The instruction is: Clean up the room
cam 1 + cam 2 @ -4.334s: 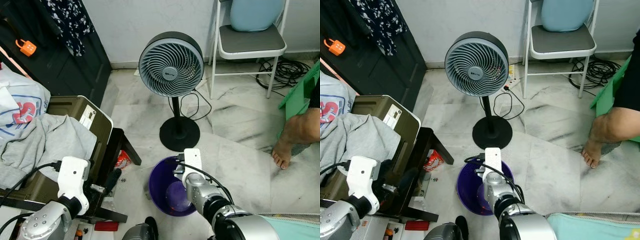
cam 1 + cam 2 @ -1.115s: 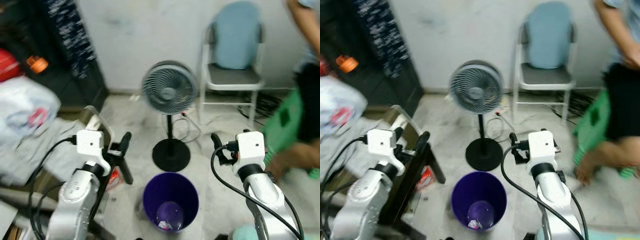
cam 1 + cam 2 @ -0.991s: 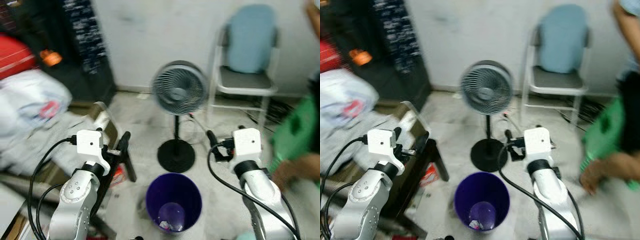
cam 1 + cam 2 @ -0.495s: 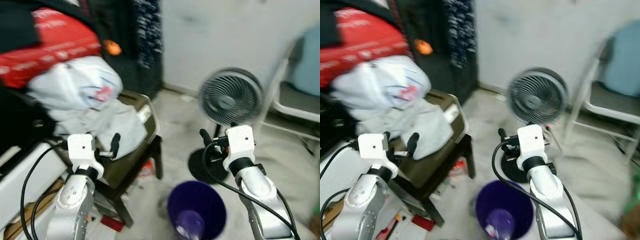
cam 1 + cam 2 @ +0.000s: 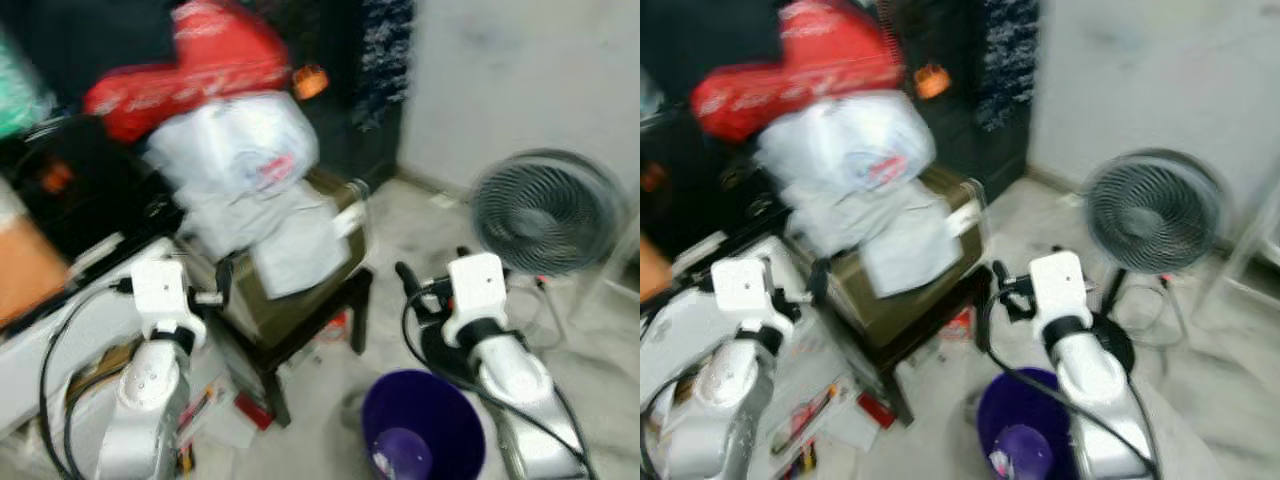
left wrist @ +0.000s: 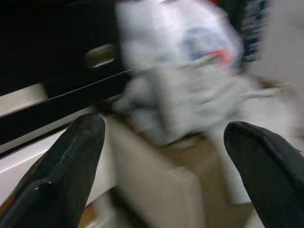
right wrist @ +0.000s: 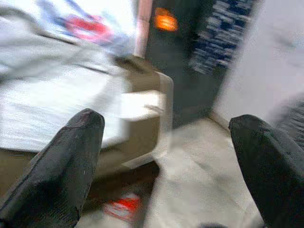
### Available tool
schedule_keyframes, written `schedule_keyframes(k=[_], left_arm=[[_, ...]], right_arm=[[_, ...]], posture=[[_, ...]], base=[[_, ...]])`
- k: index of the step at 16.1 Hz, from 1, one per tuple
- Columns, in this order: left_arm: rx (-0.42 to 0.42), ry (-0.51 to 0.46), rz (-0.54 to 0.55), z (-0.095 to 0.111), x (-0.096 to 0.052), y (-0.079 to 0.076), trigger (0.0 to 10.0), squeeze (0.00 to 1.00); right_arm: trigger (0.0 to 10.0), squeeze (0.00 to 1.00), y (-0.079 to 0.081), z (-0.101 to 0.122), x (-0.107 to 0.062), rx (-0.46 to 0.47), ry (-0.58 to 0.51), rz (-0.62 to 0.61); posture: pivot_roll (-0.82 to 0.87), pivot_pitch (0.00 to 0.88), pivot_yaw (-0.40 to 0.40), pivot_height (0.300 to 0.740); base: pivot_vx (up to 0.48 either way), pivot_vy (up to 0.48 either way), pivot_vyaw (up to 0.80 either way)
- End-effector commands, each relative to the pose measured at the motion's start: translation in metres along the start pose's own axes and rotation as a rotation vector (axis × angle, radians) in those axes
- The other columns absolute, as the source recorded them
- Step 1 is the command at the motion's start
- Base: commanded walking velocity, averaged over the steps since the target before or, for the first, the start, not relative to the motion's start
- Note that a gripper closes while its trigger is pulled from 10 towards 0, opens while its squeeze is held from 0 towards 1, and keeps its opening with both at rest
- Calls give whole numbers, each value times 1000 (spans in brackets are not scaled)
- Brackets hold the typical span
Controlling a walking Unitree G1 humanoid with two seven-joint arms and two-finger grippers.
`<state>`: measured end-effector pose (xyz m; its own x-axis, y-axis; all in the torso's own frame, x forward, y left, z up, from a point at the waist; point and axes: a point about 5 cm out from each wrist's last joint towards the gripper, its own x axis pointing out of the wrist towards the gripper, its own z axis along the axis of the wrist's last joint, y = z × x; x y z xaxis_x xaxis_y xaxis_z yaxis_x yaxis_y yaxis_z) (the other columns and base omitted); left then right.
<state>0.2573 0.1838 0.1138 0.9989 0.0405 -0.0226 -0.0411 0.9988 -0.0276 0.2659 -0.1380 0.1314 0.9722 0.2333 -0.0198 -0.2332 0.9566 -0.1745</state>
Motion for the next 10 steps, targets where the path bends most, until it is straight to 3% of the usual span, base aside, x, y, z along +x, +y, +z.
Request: schedule_keyframes(k=[1,10], left_arm=[[10,-19,7,4,1,-1,10000,0],[31,-31,19,6,1,-2,10000,0]], right_arm=[[10000,0,-4,2,0,-9,-6,-5],[10000,0,-1,2,0,-16,-10,16]], posture=[[-194,0,41,740],[-192,0,42,740]], base=[[0,0,800],[0,0,800]])
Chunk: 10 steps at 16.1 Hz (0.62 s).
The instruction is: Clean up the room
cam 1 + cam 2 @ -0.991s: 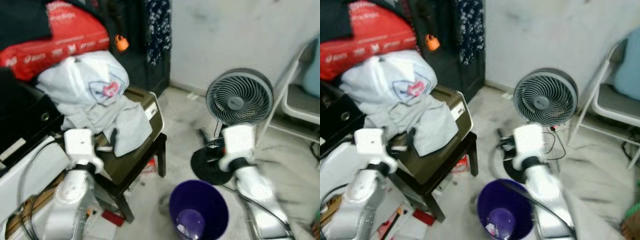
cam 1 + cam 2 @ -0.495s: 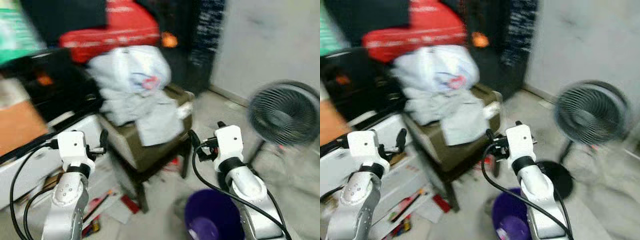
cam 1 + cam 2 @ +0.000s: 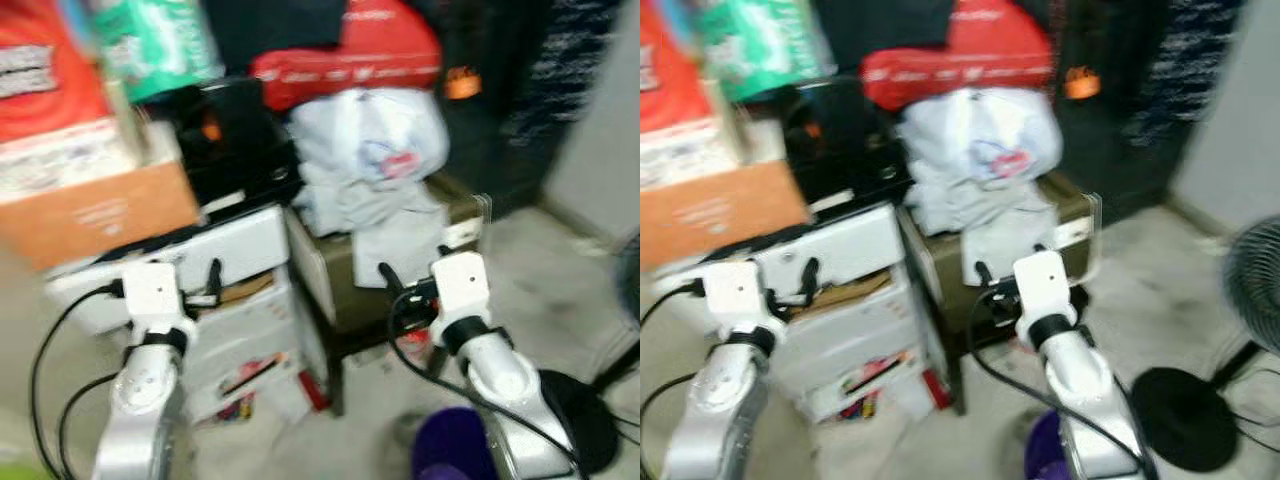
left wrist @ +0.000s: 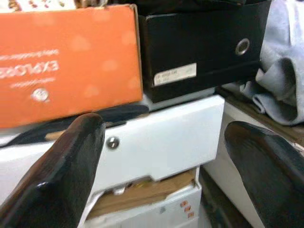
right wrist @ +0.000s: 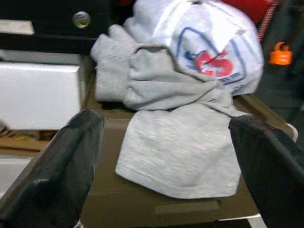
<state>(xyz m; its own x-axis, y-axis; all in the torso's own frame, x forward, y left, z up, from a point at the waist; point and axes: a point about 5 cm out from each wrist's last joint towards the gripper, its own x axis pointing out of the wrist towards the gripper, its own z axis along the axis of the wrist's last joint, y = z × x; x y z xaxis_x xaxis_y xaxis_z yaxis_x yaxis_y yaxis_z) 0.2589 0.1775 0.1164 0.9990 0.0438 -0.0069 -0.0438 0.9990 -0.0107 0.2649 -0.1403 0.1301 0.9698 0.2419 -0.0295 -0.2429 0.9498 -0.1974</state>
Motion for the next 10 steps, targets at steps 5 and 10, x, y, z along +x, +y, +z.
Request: schedule_keyframes(k=[5,10], left_arm=[[24,-13,21,3,0,5,10000,0],[24,-32,4,7,-2,0,10000,0]], right_arm=[[10000,0,3,4,4,4,-21,18],[10000,0,6,1,3,22,-13,24]], posture=[[-185,0,41,740],[-180,0,42,740]], base=[[0,0,800],[0,0,800]])
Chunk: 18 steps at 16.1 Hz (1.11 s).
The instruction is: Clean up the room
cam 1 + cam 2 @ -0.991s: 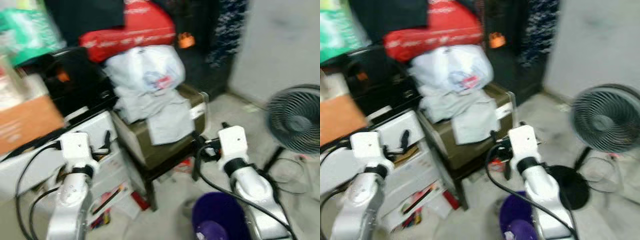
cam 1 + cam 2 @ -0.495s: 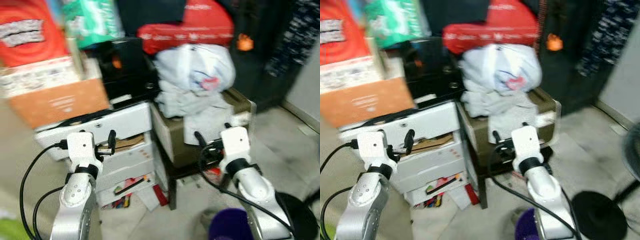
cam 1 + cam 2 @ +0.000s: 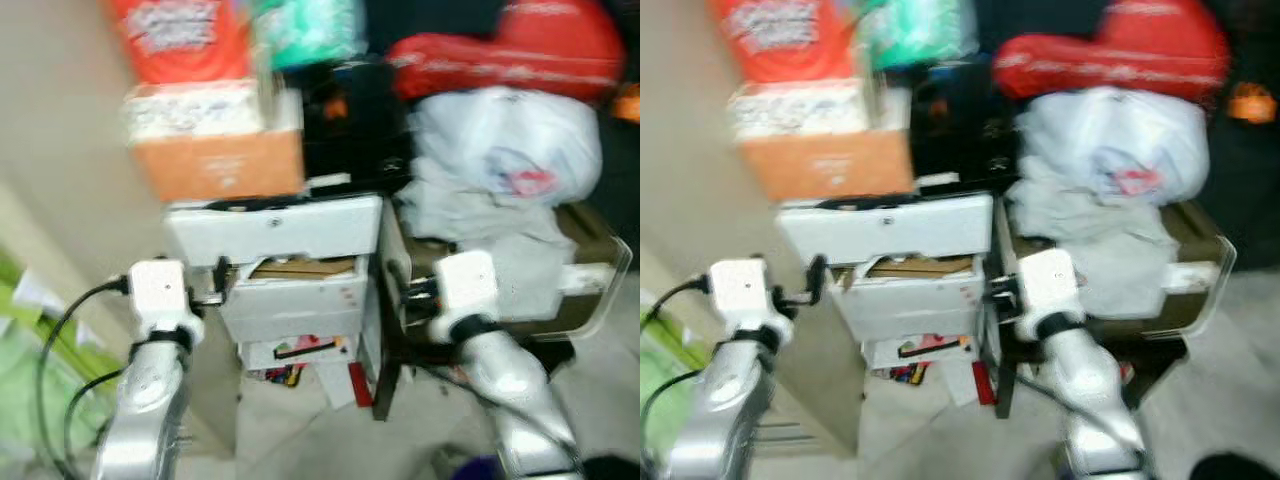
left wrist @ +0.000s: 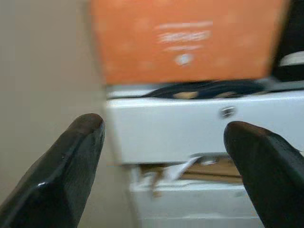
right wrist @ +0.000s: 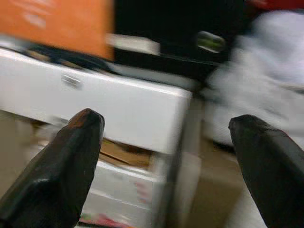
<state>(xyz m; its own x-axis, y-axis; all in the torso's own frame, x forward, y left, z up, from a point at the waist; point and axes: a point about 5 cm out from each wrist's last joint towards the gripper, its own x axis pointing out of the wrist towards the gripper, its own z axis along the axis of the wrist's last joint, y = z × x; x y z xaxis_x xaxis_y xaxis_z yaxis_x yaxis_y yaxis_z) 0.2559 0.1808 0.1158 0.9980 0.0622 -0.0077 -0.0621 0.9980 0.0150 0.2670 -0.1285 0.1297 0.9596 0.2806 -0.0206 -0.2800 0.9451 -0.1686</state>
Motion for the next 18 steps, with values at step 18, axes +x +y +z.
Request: schedule_keyframes(k=[18], left_arm=[[5,-20,69,7,1,6,10000,0]], right_arm=[[10000,0,5,-1,0,-9,-3,25]], posture=[[-170,0,41,740]], base=[[0,0,800]])
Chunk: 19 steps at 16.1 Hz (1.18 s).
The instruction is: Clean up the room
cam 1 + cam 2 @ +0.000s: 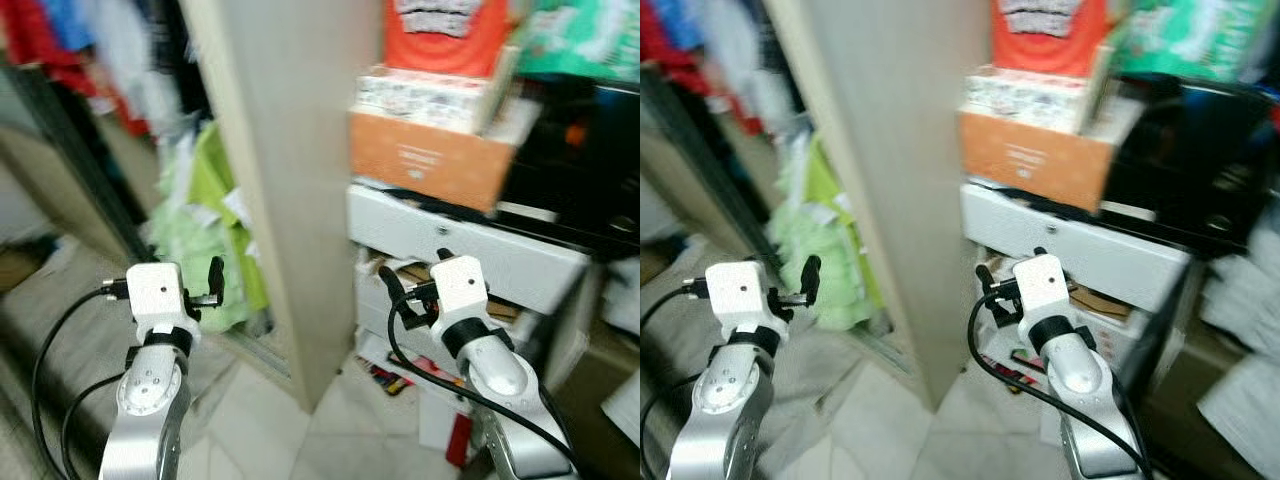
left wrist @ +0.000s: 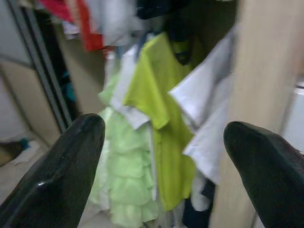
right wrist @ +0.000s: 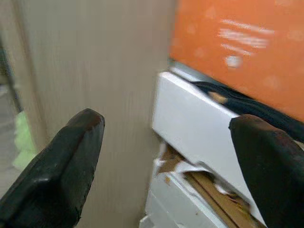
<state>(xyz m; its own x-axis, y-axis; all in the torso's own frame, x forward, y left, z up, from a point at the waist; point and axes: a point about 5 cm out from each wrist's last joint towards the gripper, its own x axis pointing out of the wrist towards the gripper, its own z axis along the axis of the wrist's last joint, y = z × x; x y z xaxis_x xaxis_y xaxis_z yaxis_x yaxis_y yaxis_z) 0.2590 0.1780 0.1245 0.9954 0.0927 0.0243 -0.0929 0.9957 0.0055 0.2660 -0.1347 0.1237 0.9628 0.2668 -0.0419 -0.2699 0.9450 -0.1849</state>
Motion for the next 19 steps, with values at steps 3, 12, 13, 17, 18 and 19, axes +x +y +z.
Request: schedule_keyframes(k=[3,12,13,17,18,19], left_arm=[[22,9,51,-1,-1,10,10000,0],[18,26,87,-4,0,14,10000,0],[18,26,86,-4,0,14,10000,0],[13,28,80,-4,0,12,10000,0],[10,27,75,-4,0,12,10000,0],[9,27,69,-4,0,11,10000,0]], right_arm=[[10000,0,8,6,3,9,-27,33],[10000,0,11,7,6,-20,-30,63],[10000,0,12,8,6,-21,-33,71],[10000,0,13,7,6,-9,-34,80],[10000,0,13,7,6,-9,-34,82],[10000,0,13,8,6,-9,-35,86]], posture=[[-172,0,43,740],[-173,0,43,740],[-169,0,42,740],[-170,0,42,740],[-169,0,41,740],[-169,0,41,740]], base=[[0,0,800],[0,0,709],[0,0,800],[0,0,800],[0,0,800],[0,0,800]])
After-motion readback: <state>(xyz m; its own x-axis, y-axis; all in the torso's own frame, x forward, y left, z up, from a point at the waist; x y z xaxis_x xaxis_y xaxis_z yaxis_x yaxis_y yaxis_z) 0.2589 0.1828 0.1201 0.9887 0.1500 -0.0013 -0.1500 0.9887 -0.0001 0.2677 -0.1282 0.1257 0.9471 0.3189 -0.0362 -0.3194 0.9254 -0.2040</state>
